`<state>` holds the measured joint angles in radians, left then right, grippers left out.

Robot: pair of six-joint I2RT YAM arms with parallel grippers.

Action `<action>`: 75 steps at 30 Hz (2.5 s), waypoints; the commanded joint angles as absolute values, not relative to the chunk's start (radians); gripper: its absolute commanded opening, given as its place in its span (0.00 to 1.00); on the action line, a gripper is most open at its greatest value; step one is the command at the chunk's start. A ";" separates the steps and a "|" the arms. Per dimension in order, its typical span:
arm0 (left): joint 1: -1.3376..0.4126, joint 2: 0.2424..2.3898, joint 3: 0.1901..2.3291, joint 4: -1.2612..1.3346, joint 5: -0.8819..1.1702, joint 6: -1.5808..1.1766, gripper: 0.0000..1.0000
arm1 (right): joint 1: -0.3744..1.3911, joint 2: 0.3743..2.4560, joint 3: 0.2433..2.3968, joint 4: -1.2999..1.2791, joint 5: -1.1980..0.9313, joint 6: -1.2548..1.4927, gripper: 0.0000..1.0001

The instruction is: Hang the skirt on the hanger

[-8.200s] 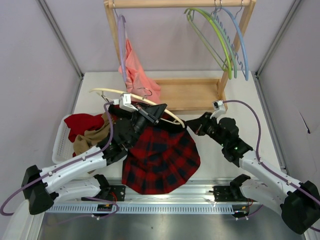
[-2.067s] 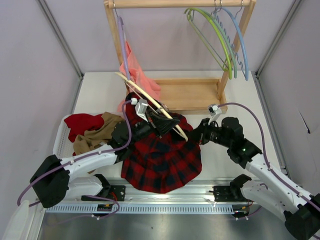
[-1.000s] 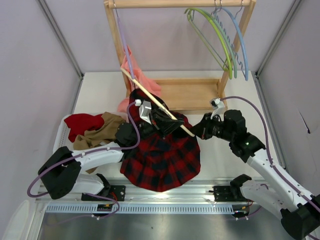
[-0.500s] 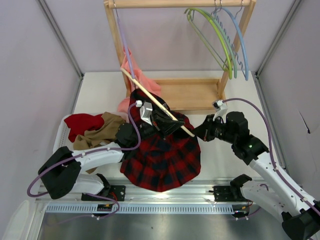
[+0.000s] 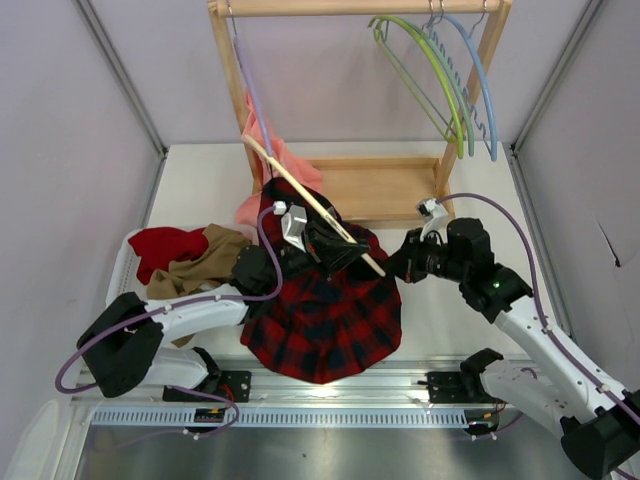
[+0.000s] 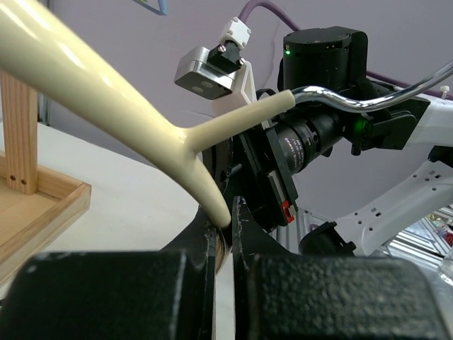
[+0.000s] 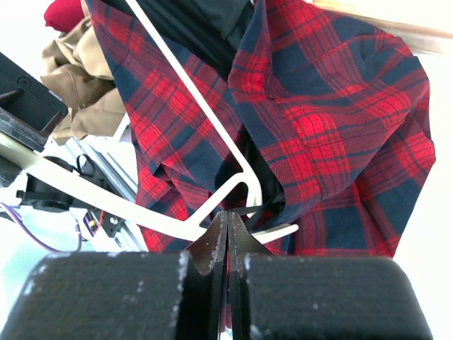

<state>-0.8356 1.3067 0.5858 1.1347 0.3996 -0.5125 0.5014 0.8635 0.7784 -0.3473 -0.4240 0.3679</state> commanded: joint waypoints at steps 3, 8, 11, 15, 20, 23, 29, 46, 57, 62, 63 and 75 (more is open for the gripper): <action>-0.828 1.313 0.663 1.371 0.437 -0.364 0.00 | 0.511 0.894 0.824 -0.411 -0.522 0.331 0.00; -0.830 1.350 0.676 1.411 0.482 -0.370 0.00 | 0.511 0.919 0.838 -0.385 -0.549 0.336 0.00; -0.830 1.373 0.686 1.433 0.500 -0.376 0.00 | 0.511 0.928 0.842 -0.367 -0.557 0.339 0.00; -0.830 1.399 0.693 1.471 0.509 -0.394 0.00 | 0.508 0.933 0.857 -0.364 -0.546 0.347 0.00; -0.830 1.428 0.698 1.506 0.517 -0.405 0.00 | 0.494 0.916 0.859 -0.362 -0.479 0.373 0.00; -0.830 1.443 0.701 1.508 0.517 -0.403 0.00 | 0.483 0.905 0.873 -0.376 -0.469 0.393 0.00; -0.830 1.463 0.712 1.505 0.465 -0.397 0.00 | 0.480 0.873 0.896 -0.448 -0.433 0.428 0.00; -0.830 1.420 0.713 1.500 0.517 -0.379 0.00 | 0.477 0.894 0.888 -0.601 -0.364 0.359 0.00; -0.830 1.420 0.733 1.525 0.598 -0.479 0.00 | 0.446 0.882 0.900 -0.557 -0.088 0.489 0.00; -0.827 1.402 0.732 1.480 0.595 -0.502 0.00 | 0.442 0.777 0.873 -0.545 0.103 0.627 0.00; -0.824 1.396 0.721 1.473 0.580 -0.506 0.00 | 0.440 0.758 0.846 -0.542 0.129 0.652 0.00; -0.733 1.376 0.732 1.496 0.380 -0.824 0.00 | 0.439 0.646 0.681 -0.483 0.083 0.700 0.00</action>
<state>-0.7532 1.4090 0.6701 1.2182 0.4339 -0.7368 0.4412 0.6647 0.7013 -0.5411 0.0895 0.6888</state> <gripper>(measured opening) 0.058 0.010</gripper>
